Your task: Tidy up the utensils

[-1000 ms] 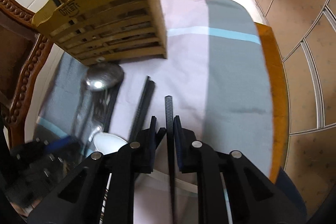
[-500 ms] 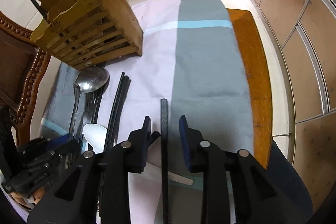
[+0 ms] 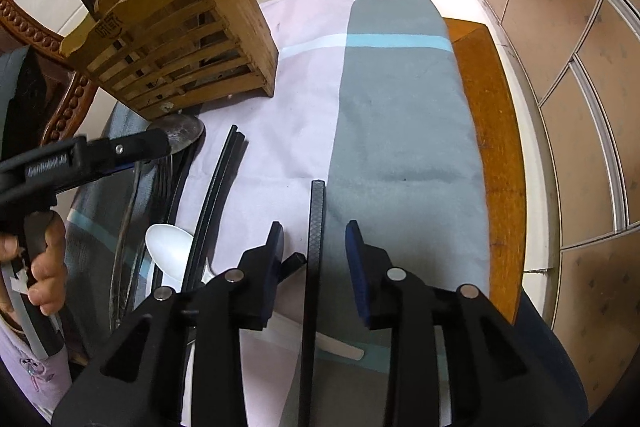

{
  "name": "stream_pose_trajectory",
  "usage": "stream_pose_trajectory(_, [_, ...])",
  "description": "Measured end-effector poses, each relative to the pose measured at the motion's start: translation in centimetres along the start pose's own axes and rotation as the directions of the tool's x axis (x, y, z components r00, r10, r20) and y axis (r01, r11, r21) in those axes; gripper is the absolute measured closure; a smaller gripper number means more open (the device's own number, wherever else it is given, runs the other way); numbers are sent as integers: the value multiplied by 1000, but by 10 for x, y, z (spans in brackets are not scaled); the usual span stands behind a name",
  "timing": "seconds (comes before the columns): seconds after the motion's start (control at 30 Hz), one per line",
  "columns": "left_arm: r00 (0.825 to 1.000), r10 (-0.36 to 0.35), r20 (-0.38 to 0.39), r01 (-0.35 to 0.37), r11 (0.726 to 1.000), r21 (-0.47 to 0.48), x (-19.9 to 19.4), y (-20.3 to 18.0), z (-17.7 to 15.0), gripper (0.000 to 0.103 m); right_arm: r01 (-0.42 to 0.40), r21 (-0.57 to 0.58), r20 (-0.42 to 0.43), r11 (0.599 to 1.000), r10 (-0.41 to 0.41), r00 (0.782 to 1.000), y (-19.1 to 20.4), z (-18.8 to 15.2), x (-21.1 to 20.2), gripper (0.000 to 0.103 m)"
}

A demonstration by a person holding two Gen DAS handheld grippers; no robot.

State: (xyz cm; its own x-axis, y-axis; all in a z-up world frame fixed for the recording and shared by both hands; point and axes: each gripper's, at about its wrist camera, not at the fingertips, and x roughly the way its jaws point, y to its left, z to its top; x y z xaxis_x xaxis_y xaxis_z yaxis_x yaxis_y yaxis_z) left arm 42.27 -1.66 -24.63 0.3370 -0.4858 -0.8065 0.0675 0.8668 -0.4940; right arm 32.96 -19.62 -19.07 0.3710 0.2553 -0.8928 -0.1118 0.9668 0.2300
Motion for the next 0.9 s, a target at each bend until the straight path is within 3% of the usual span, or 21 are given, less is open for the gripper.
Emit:
stream_pose_trajectory(0.07, [999, -44, 11, 44, 999, -21, -4, 2, 1, 63, -6, -2, 5, 1000, 6, 1000, -1, -1, 0, 71])
stream_pose_trajectory(0.17, [998, -56, 24, 57, 997, -49, -6, 7, 3, 75, -13, -6, 9, 1000, 13, 1000, -3, -1, 0, 71])
stream_pose_trajectory(0.27, [996, -91, 25, 92, 993, -74, -10, 13, 1, 80, -10, -6, 12, 1000, 10, 1000, -3, -2, -1, 71])
stream_pose_trajectory(0.5, [996, -86, 10, 86, 996, 0, -22, 6, -33, 90, 6, 0, 18, 1000, -6, 1000, -3, -4, -5, 71])
stream_pose_trajectory(0.67, [997, -62, -34, 63, 998, 27, -33, 15, -63, 91, 22, -6, 20, 1000, -22, 1000, -2, -6, -7, 71])
stream_pose_trajectory(0.77, [999, -33, -17, 34, 997, 64, -42, 19, -68, 91, 59, -13, 27, 998, -58, 998, -1, -7, -12, 71])
stream_pose_trajectory(0.9, [1000, -1, 0, 1, 999, 50, -45, 25, -63, 80, 142, -97, 95, 985, -133, 987, 24, -10, -28, 71])
